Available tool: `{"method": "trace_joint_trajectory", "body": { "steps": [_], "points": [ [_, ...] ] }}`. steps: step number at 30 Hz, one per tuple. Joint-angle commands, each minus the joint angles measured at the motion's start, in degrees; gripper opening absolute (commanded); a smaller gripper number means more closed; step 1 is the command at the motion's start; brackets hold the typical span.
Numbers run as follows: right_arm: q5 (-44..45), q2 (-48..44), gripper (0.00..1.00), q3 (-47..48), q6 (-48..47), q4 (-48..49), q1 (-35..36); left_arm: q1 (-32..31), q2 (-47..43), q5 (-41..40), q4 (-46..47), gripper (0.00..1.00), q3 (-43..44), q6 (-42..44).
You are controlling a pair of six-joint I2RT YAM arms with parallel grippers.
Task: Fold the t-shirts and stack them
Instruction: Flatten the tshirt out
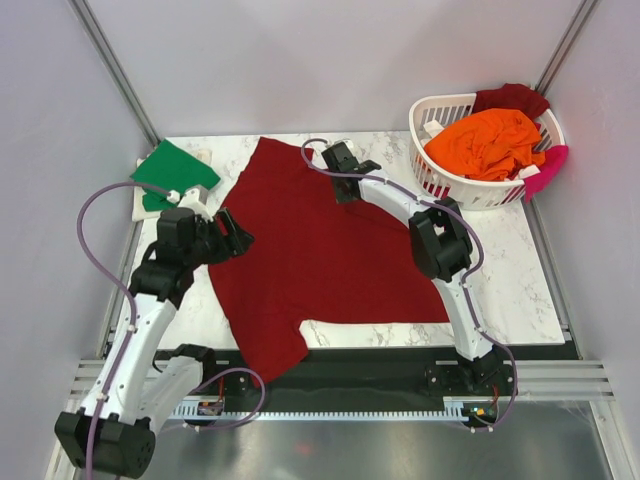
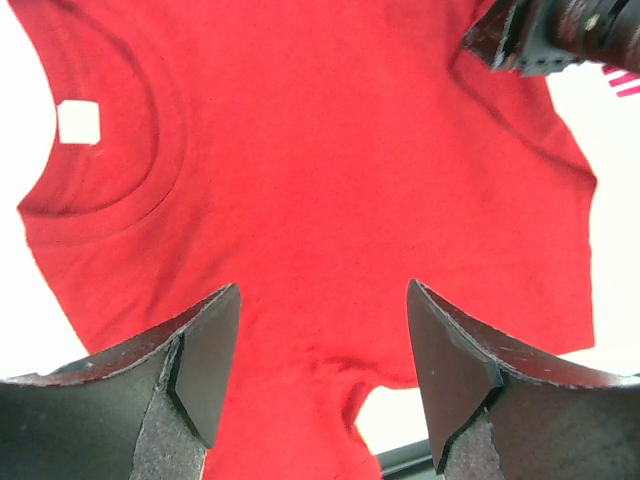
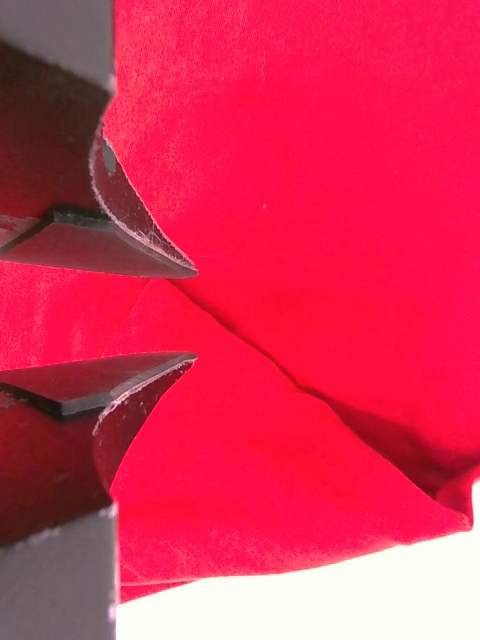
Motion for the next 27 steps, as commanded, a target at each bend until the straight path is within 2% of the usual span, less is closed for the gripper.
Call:
{"method": "trace_joint_trajectory", "body": {
  "steps": [1,8,17,27],
  "points": [
    [1.6,1.1,0.43,1.5,-0.3,-0.9,0.0,0.1,-2.1,-3.9,-5.9,0.75,-0.6,5.3],
    [1.3,-0.2,0.43,-2.0,0.6,-0.3,0.1,0.1,1.0,-3.8,-5.2,0.73,-0.3,5.4],
    [-1.0,0.1,0.42,-3.1,0.7,1.3,0.3,0.1,0.9,-4.0,-5.2,0.73,-0.6,5.2],
    [-2.6,-1.6,0.47,-3.5,1.5,4.2,0.3,0.1,1.0,-3.7,-5.1,0.73,-0.6,5.2]
  ]
}}
